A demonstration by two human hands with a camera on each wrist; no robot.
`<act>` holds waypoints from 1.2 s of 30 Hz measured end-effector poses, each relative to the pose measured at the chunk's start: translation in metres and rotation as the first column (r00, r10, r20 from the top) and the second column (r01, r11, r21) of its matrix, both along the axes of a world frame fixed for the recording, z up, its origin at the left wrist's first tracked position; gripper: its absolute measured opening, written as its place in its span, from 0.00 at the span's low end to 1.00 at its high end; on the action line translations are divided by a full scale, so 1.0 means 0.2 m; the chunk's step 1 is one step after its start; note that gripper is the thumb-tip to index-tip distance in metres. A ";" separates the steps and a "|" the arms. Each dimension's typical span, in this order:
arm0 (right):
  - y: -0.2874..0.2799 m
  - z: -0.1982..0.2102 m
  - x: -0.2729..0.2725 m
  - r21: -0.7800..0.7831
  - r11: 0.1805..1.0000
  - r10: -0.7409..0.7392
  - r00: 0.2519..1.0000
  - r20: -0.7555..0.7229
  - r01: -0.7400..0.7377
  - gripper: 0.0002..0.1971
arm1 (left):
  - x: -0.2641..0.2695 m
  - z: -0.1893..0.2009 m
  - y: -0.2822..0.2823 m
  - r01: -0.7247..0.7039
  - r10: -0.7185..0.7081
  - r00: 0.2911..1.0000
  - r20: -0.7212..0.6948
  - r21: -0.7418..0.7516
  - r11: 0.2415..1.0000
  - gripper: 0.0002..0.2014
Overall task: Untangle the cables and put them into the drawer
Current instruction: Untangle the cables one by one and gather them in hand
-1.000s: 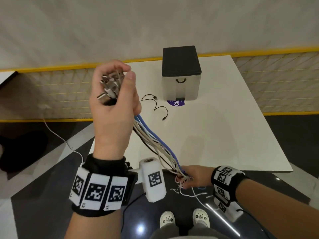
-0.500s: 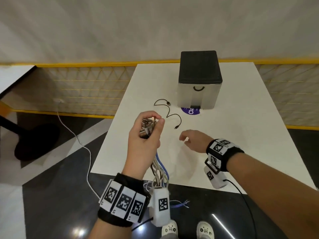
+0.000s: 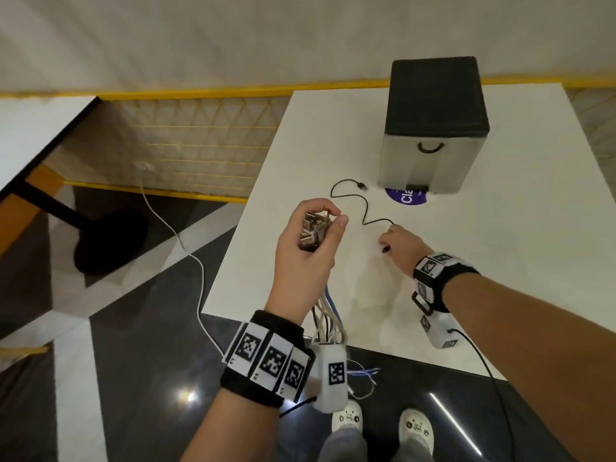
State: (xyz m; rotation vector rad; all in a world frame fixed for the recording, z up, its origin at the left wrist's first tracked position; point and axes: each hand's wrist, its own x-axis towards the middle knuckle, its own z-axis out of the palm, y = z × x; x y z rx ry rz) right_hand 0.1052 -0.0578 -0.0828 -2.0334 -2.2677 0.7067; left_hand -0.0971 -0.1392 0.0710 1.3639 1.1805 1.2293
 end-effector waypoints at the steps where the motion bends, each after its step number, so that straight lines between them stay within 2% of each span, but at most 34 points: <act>1: -0.02 -0.01 0.01 0.002 1.000 -0.023 1.000 -0.004 0.023 0.12 | 0.00 0.00 0.01 -0.005 0.005 1.000 0.002 0.000 1.000 0.02; 4: -0.09 -0.04 0.05 0.060 0.996 -0.063 0.997 -0.037 0.065 0.09 | 0.03 -0.01 0.02 -0.028 0.028 0.999 0.019 -0.004 1.000 0.02; 8: -0.23 -0.04 0.09 0.189 0.982 0.004 0.999 -0.038 0.004 0.09 | 0.06 -0.02 0.02 -0.080 0.080 0.995 0.053 0.001 0.997 0.03; 10: -0.31 0.01 0.07 0.281 0.957 -0.044 0.992 -0.116 0.076 0.07 | 0.08 -0.02 0.02 -0.127 0.127 0.988 0.091 -0.011 0.992 0.03; 12: -0.40 0.12 0.05 0.376 0.904 -0.103 0.957 -0.270 0.203 0.06 | 0.10 -0.02 0.00 -0.151 0.153 0.980 0.127 -0.027 0.988 0.03; 13: -0.45 0.19 0.04 0.374 0.888 -0.110 0.913 -0.392 0.267 0.06 | 0.12 -0.02 -0.01 -0.145 0.149 0.979 0.138 -0.034 0.989 0.03; 14: -0.49 0.27 0.02 0.321 0.889 -0.103 0.826 -0.554 0.326 0.05 | 0.14 -0.03 -0.03 -0.128 0.132 0.981 0.143 -0.037 0.991 0.03; 16: -0.58 0.45 -0.02 0.134 0.912 -0.100 0.529 -0.843 0.388 0.04 | 0.18 -0.03 -0.07 -0.068 0.072 0.988 0.135 -0.031 0.997 0.04; 17: -0.61 0.52 -0.03 0.080 0.911 -0.096 0.398 -0.913 0.404 0.02 | 0.21 -0.03 -0.10 -0.029 0.032 0.992 0.124 -0.022 0.999 0.04; 18: -0.64 0.58 -0.04 0.055 0.905 -0.086 0.308 -0.947 0.422 0.01 | 0.24 -0.03 -0.12 0.012 -0.010 0.994 0.109 -0.016 1.000 0.04; 21: -0.71 0.68 -0.04 0.027 0.880 -0.057 0.161 -0.985 0.475 0.06 | 0.31 -0.01 -0.21 0.137 -0.132 0.986 0.105 -0.045 0.990 0.06; 25: -0.83 0.73 -0.02 -0.007 0.854 -0.035 0.044 -0.998 0.520 0.04 | 0.38 0.02 -0.28 0.231 -0.214 0.962 0.168 -0.084 0.969 0.10; 28: -0.91 0.75 0.00 0.003 0.851 -0.023 0.044 -0.999 0.525 0.07 | 0.41 0.06 -0.32 0.250 -0.234 0.954 0.187 -0.064 0.966 0.11; 30: -0.96 0.76 0.01 0.048 0.872 0.001 0.098 -0.995 0.487 0.09 | 0.42 0.08 -0.34 0.231 -0.218 0.956 0.196 -0.048 0.972 0.11; 33: -1.04 0.74 0.04 0.147 0.904 0.027 0.291 -0.956 0.402 0.16 | 0.43 0.09 -0.37 0.193 -0.186 0.966 0.180 -0.027 0.981 0.10; 36: -1.11 0.61 0.07 0.227 0.926 0.023 0.554 -0.832 0.302 0.25 | 0.42 0.12 -0.38 0.161 -0.155 0.965 0.210 -0.008 0.987 0.10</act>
